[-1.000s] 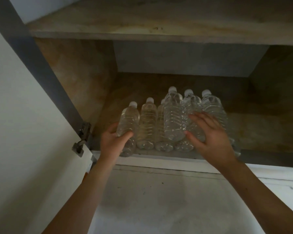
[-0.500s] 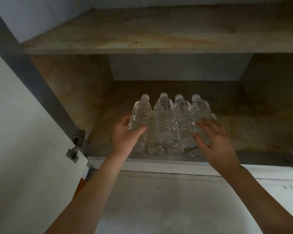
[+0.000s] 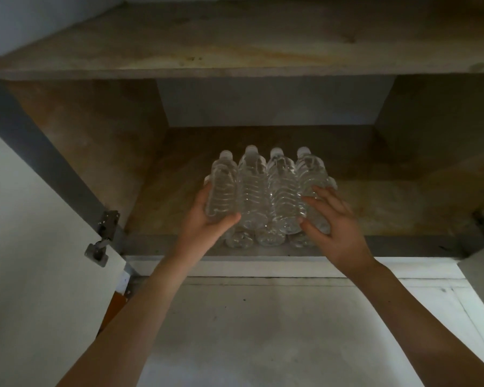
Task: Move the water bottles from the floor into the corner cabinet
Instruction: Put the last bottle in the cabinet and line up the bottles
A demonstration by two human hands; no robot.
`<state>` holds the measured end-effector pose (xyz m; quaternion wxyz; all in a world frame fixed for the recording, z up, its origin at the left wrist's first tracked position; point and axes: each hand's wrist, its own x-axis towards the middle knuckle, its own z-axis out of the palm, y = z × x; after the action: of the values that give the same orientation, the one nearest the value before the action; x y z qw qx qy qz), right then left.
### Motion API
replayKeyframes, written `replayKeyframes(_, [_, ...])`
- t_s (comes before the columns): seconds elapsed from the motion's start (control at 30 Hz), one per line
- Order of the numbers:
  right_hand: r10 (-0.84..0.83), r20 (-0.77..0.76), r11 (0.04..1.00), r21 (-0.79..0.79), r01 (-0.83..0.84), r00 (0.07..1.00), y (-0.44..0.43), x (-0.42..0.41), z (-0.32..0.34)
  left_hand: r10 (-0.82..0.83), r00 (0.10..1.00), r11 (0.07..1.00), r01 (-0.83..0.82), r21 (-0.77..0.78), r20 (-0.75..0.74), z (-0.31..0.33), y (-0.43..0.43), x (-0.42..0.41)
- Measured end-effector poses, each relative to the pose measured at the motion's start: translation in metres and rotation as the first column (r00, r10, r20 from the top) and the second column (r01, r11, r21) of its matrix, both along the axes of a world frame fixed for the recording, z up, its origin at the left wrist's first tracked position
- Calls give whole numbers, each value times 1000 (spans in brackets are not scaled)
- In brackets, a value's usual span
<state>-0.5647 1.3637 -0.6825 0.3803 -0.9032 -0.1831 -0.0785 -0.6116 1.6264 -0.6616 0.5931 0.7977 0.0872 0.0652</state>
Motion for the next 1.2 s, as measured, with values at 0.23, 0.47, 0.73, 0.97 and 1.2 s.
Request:
replayKeyframes(0.23, [-2, 15, 996, 93, 0, 1000, -23, -8, -5, -29, 999, 990, 26, 137, 19, -11, 13, -19])
replayKeyframes(0.47, [-18, -75, 993, 111, 27, 997, -25, 1, -4, -29, 999, 992, 24, 124, 42, -9, 15, -8])
replayKeyframes(0.73, [-18, -95, 987, 159, 33, 995, -21, 7, -4, -24, 996, 995, 16, 96, 85, -7, 11, -4])
replayKeyframes(0.97, [-28, -85, 986, 163, 41, 996, -24, 4, -9, 8, 995, 996, -16, 85, 96, -18, 10, -8])
replayKeyframes(1.2, [-36, 0, 980, 193, 35, 999, -26, -6, -21, 81, 984, 981, -107, 161, 159, -41, 12, -18])
